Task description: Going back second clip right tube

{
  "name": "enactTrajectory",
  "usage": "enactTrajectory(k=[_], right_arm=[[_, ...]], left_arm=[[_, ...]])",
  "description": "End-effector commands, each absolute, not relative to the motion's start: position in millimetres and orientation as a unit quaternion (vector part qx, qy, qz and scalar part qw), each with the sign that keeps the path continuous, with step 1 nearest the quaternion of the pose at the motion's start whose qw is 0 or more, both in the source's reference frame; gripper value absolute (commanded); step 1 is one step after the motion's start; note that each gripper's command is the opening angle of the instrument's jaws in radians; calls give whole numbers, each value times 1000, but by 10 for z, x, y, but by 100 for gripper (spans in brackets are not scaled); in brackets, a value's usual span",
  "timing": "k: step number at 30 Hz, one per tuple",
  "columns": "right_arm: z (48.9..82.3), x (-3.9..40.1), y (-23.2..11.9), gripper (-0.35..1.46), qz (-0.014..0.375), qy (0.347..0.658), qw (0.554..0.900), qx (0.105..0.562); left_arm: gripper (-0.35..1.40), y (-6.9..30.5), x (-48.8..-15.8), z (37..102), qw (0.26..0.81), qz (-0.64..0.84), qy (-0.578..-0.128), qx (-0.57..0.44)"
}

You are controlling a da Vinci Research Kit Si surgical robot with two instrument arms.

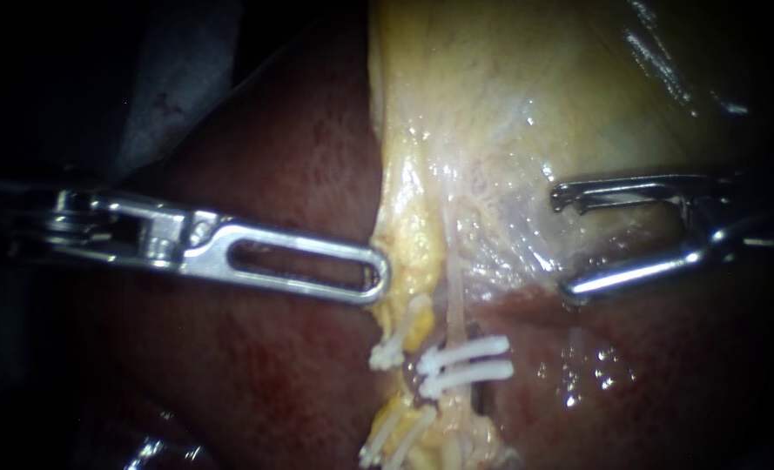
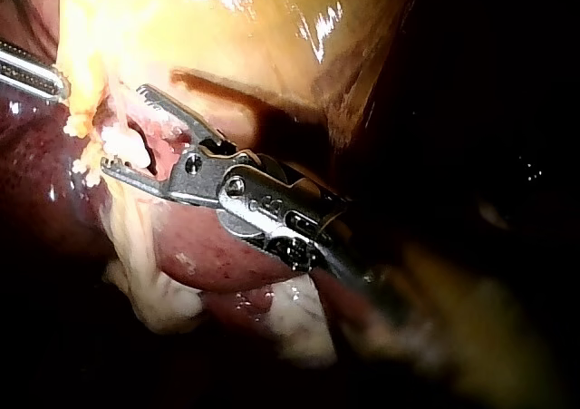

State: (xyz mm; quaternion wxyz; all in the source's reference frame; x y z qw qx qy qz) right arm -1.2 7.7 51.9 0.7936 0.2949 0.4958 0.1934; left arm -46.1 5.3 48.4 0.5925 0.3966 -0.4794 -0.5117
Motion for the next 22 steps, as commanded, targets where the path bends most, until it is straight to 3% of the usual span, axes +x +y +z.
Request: enactTrajectory(k=[1,22], right_arm=[[520,-11,76,60,193,496,794,295],[521,-8,72,60,190,496,793,297]], left_arm=[[-35,53,-461,485,593,-512,-478,396],[-35,53,-463,485,593,-512,-478,397]])
